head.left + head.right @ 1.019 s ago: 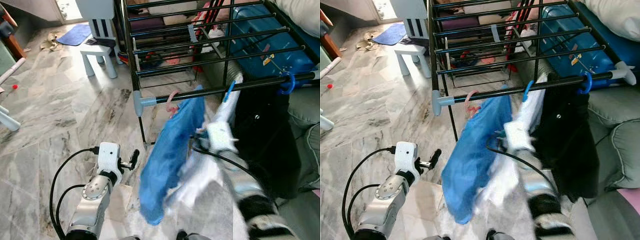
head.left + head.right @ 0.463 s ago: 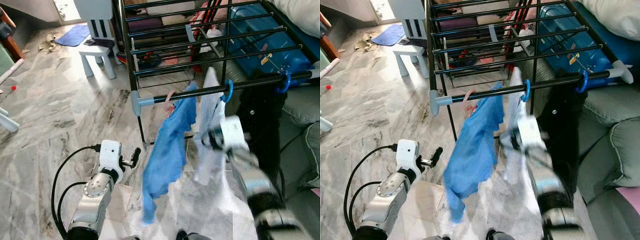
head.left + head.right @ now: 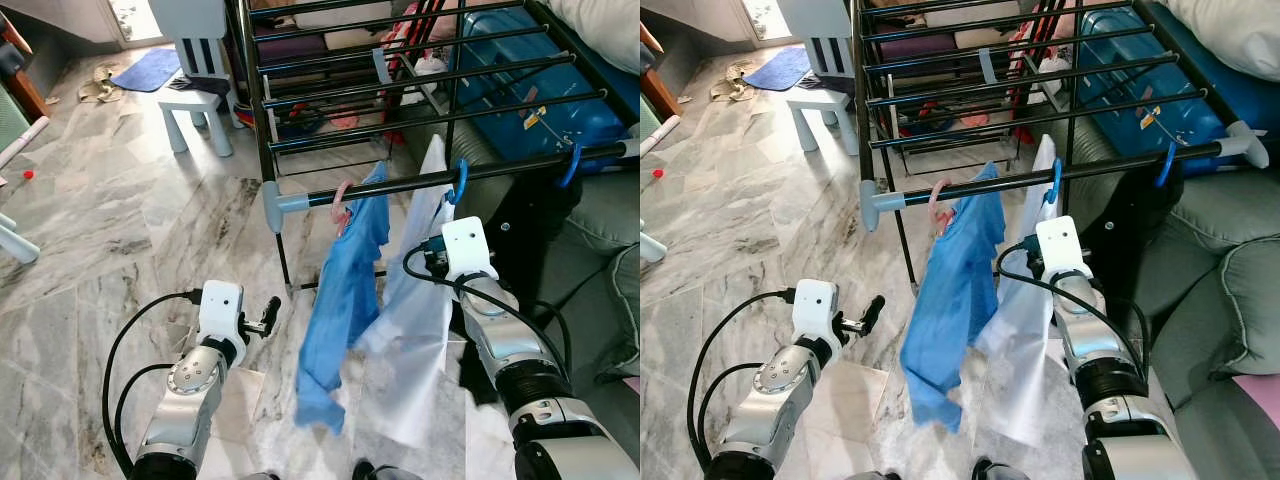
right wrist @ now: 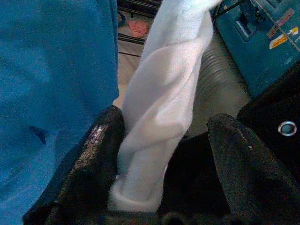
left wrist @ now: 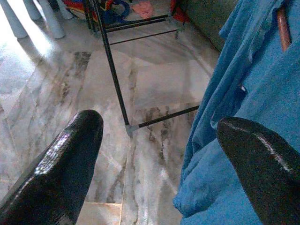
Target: Hang hanger
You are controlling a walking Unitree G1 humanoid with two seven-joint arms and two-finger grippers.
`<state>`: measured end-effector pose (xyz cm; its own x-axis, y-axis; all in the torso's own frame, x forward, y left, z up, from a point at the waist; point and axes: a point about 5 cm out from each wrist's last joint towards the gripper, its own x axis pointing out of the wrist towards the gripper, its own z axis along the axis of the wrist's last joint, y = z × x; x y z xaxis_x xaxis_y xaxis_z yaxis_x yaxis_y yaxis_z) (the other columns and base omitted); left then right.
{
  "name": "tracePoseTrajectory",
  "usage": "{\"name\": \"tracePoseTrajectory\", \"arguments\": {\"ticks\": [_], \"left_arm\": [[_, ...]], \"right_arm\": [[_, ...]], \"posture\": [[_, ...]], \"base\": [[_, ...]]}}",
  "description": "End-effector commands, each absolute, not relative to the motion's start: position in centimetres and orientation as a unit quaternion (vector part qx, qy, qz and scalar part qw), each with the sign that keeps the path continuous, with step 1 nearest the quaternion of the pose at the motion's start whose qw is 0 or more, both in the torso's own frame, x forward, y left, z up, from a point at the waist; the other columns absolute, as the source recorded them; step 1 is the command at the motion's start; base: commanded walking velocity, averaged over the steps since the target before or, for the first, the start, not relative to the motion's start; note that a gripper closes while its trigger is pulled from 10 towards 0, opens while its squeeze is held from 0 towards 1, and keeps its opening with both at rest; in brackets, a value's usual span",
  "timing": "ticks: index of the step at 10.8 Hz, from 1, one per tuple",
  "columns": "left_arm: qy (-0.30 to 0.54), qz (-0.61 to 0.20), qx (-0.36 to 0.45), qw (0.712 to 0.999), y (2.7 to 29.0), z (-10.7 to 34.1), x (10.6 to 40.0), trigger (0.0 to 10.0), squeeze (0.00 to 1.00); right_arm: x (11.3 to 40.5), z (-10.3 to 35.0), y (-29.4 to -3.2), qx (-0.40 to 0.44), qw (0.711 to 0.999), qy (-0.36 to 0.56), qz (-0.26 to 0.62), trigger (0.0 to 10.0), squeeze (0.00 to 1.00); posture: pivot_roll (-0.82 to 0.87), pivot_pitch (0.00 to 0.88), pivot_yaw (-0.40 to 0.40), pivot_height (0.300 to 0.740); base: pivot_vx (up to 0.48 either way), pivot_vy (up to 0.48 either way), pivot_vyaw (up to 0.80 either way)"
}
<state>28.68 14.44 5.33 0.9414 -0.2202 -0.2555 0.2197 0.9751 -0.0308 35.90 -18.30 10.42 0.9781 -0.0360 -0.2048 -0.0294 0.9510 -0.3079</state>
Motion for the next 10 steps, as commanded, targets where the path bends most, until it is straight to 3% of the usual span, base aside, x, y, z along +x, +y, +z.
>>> {"name": "tracePoseTrajectory", "arguments": {"ticks": [1, 2, 6, 9, 10], "left_arm": [[0.141, -0.109, 0.003, 0.984, 14.6, 5.0, 28.6, 10.0, 0.00], [0.143, -0.109, 0.002, 0.984, 14.6, 4.9, 28.6, 10.0, 0.00], [0.144, -0.111, 0.001, 0.983, 14.4, 4.9, 28.8, 10.0, 0.00], [0.146, -0.109, 0.000, 0.983, 14.4, 4.9, 28.8, 10.0, 0.00], [0.146, -0.108, 0.001, 0.983, 14.5, 4.9, 28.8, 10.0, 0.00]], "right_arm": [[35.7, 10.1, -18.4, -0.150, 0.983, 0.111, -0.005, 1.1, 0.00], [35.6, 10.0, -18.6, -0.152, 0.982, 0.111, -0.009, 0.0, 0.00], [35.7, 10.6, -19.7, -0.158, 0.981, 0.107, -0.033, 0.0, 0.00], [35.9, 10.4, -18.1, -0.130, 0.985, 0.110, -0.040, 0.0, 0.00], [35.7, 10.0, -17.4, -0.130, 0.985, 0.114, -0.027, 0.9, 0.00]], "posture": [[-0.07, 0.139, 0.041, 0.740], [-0.07, 0.139, 0.042, 0.740], [-0.08, 0.137, 0.043, 0.740], [-0.07, 0.136, 0.041, 0.740], [-0.07, 0.136, 0.044, 0.740]], "base": [[0.000, 0.000, 0.00], [0.000, 0.000, 0.00], [0.000, 0.000, 0.00], [0.000, 0.000, 0.00], [0.000, 0.000, 0.00]]}}
